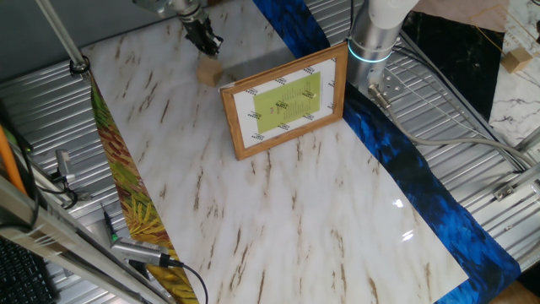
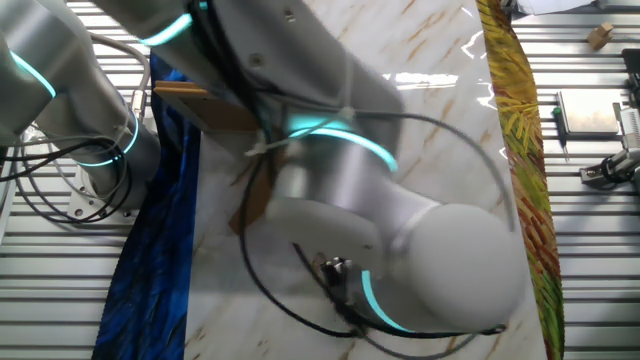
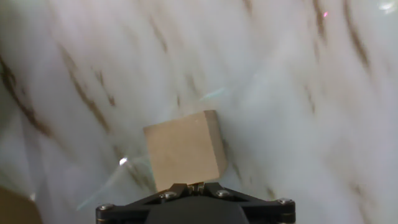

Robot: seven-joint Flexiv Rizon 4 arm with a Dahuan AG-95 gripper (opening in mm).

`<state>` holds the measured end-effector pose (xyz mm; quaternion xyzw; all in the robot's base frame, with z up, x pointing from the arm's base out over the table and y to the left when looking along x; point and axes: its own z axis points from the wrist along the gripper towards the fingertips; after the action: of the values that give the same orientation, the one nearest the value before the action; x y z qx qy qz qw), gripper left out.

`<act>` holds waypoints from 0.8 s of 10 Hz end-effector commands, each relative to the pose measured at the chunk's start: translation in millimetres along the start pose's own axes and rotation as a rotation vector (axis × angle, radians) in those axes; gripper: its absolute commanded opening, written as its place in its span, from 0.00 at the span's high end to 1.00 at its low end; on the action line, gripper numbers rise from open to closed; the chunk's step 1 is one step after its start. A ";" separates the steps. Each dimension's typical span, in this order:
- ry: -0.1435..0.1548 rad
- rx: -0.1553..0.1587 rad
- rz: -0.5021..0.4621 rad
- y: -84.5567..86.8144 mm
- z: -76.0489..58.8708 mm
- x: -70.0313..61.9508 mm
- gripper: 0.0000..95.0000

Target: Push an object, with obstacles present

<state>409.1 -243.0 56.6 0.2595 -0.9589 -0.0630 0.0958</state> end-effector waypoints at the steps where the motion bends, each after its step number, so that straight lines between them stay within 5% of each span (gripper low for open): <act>1: -0.003 -0.002 -0.007 3.3 -2.8 -12.6 1.00; 8: -0.030 -0.019 0.010 24.5 -8.3 -57.1 1.00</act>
<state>450.1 -191.4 60.0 0.2533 -0.9607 -0.0752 0.0846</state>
